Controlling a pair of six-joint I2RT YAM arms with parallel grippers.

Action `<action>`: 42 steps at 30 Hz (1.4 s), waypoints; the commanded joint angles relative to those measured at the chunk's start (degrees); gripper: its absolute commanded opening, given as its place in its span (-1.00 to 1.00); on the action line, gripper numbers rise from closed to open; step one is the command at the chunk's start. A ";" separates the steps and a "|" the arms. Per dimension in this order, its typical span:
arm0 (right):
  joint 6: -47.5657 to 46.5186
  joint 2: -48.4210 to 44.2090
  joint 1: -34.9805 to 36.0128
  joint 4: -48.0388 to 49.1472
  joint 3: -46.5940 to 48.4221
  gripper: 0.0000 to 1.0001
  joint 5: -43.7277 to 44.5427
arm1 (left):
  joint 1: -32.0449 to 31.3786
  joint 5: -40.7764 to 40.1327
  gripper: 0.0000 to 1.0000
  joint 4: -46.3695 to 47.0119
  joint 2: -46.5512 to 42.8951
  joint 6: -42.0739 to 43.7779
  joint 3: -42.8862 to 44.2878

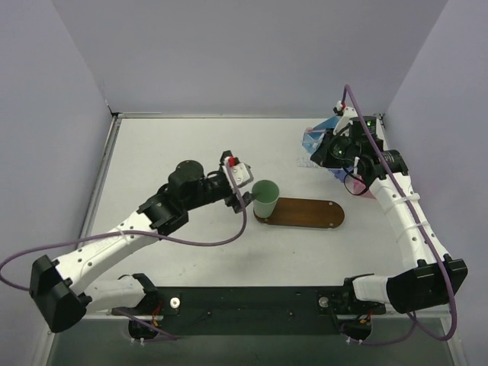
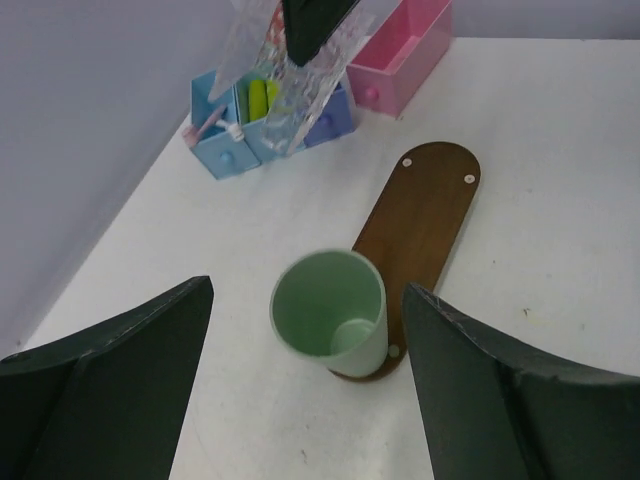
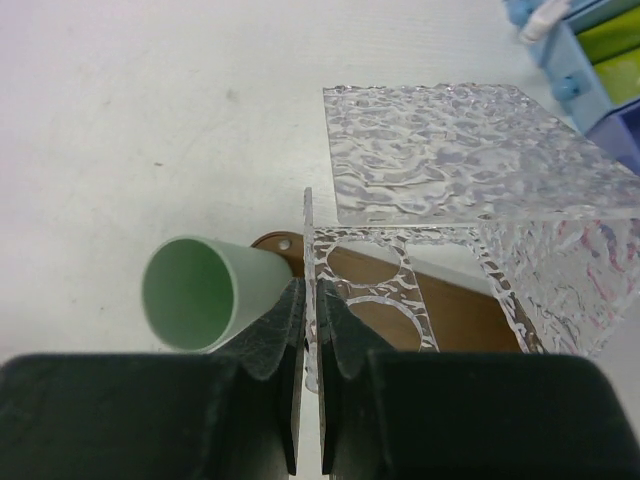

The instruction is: Prepare toiletry sets of a toothbrush and toothpaste on the tray

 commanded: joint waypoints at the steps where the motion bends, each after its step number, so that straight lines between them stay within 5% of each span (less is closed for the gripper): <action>1: 2.28 -3.20 2.48 1.02 2.02 -1.00 -7.88 | -3.37 3.23 0.75 5.84 9.40 11.24 8.76; 11: 5.00 -5.57 5.64 2.16 -0.27 -1.00 -12.98 | -7.85 5.43 0.81 10.59 23.38 19.68 18.44; 25: 5.27 -6.98 7.93 2.16 -1.06 -1.00 -14.04 | -7.94 2.18 0.81 13.58 29.72 20.91 20.47; 33: 4.48 -7.59 8.19 1.90 -1.06 -1.00 -12.81 | -7.94 0.95 0.47 11.82 32.27 19.07 23.28; 42: 3.95 -7.77 8.28 1.55 -0.71 -1.00 -12.29 | -7.94 1.12 -0.25 8.21 34.12 18.19 25.74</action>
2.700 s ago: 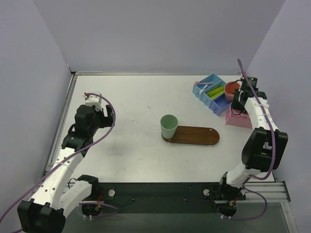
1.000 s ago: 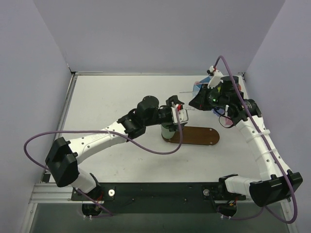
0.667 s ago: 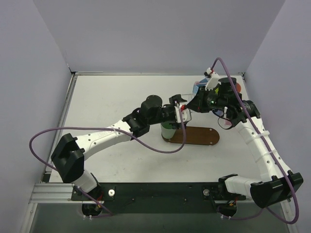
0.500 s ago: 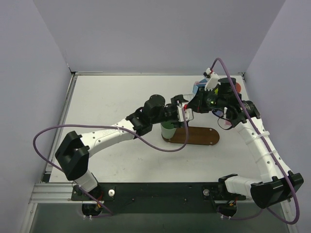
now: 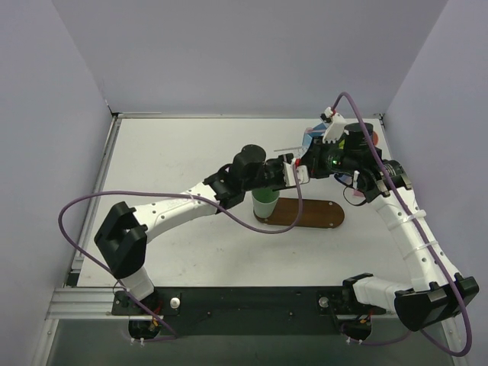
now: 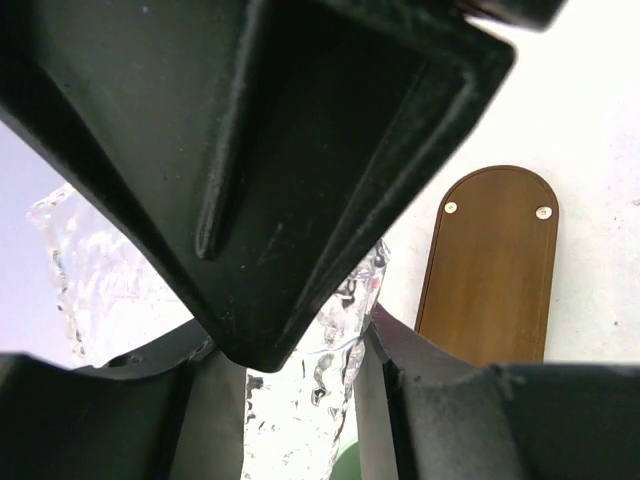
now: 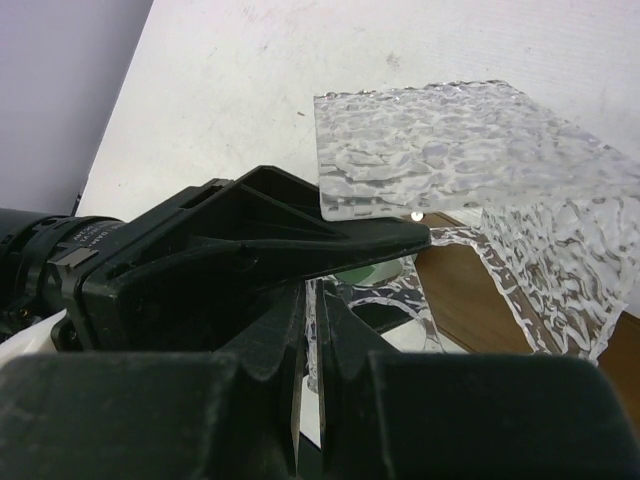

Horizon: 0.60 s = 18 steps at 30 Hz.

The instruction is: Prepare toiletry sets of a toothbrush and toothpaste on the tray

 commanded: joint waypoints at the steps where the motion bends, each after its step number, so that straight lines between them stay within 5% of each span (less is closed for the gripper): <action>1: -0.33 -1.41 0.30 1.42 0.54 -1.00 0.26 | 0.01 0.99 -0.33 -0.22 0.63 -1.20 3.45; 8: -0.60 -1.67 0.30 1.68 1.15 -1.00 4.39 | 0.19 2.49 -1.00 0.13 1.77 -3.39 4.68; 15: 0.28 -3.43 -0.31 3.87 1.50 -0.36 9.93 | 0.72 5.38 -1.00 2.58 2.65 -5.68 5.12; 18: 1.16 -4.75 -1.27 5.80 1.07 -0.24 10.64 | 1.51 7.67 -1.00 4.08 3.00 -7.61 5.21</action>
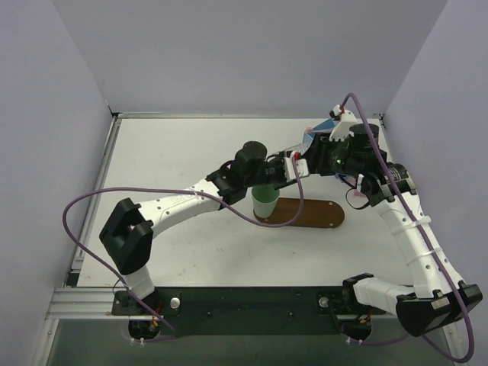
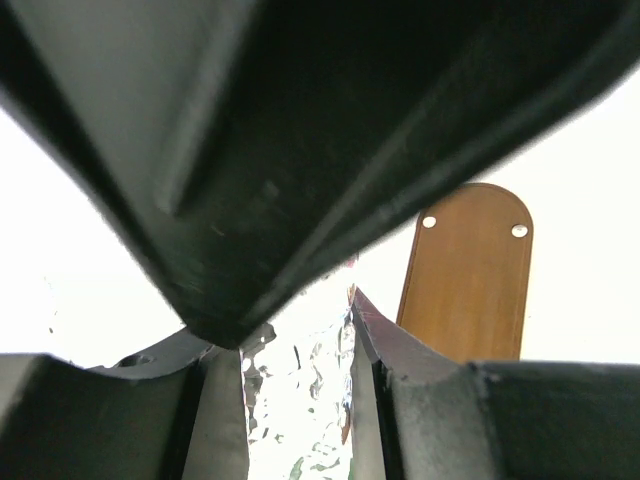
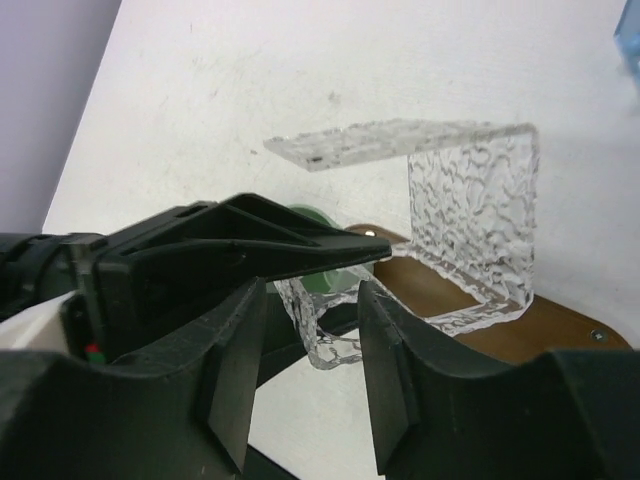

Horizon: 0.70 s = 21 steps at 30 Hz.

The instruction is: Prepare toiletry sets of a toothbrush and toothpaste on the tray

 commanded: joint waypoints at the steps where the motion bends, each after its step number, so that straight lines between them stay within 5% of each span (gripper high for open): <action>1: 1.83 -4.09 -1.47 6.44 0.98 -0.19 2.88 | 0.81 5.20 -1.00 5.17 0.86 -3.55 3.09; 8: 4.56 -10.33 -5.33 10.92 -4.20 0.05 5.43 | 3.00 4.60 -1.00 13.87 0.78 -15.30 1.60; 21: 10.81 -16.06 -7.19 21.56 -15.72 -0.12 -0.37 | 3.89 0.81 -1.00 23.71 -0.45 -33.52 0.37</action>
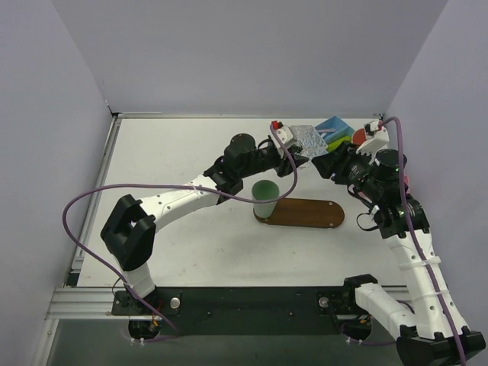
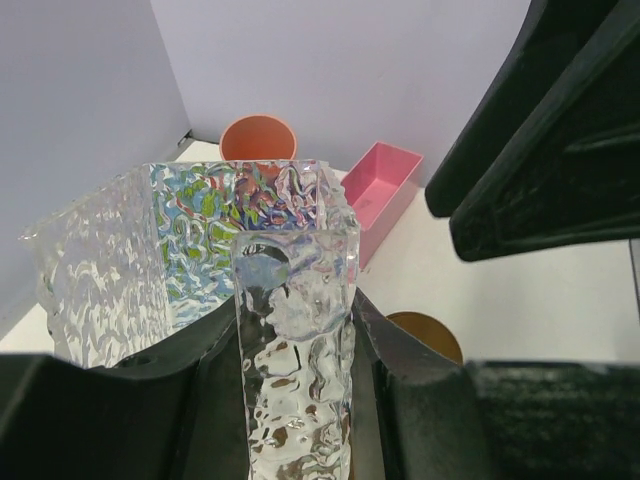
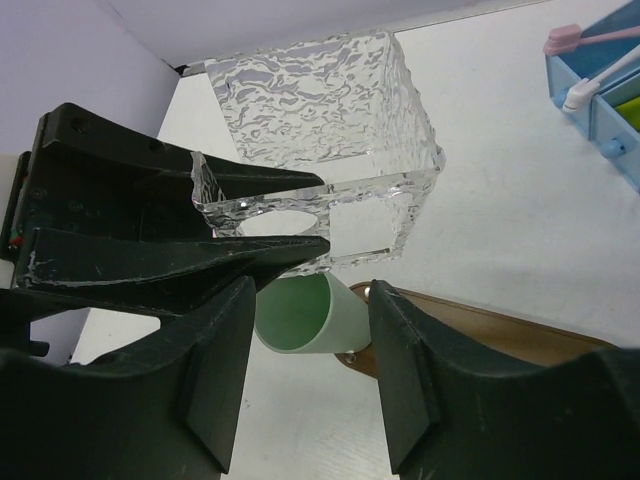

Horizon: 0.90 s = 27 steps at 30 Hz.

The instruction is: Prepare toiletry sets of a toothbrush and toothpaste on the tray

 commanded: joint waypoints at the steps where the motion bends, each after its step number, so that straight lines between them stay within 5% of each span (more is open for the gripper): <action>1: 2.78 0.30 -0.11 7.14 -1.19 -0.14 -2.54 | 0.13 -0.72 -1.00 9.21 -2.44 -8.01 0.01; 27: 3.58 3.64 1.39 12.94 -3.74 -0.33 -0.95 | 0.04 -2.04 -1.00 18.70 -4.11 -17.78 -5.08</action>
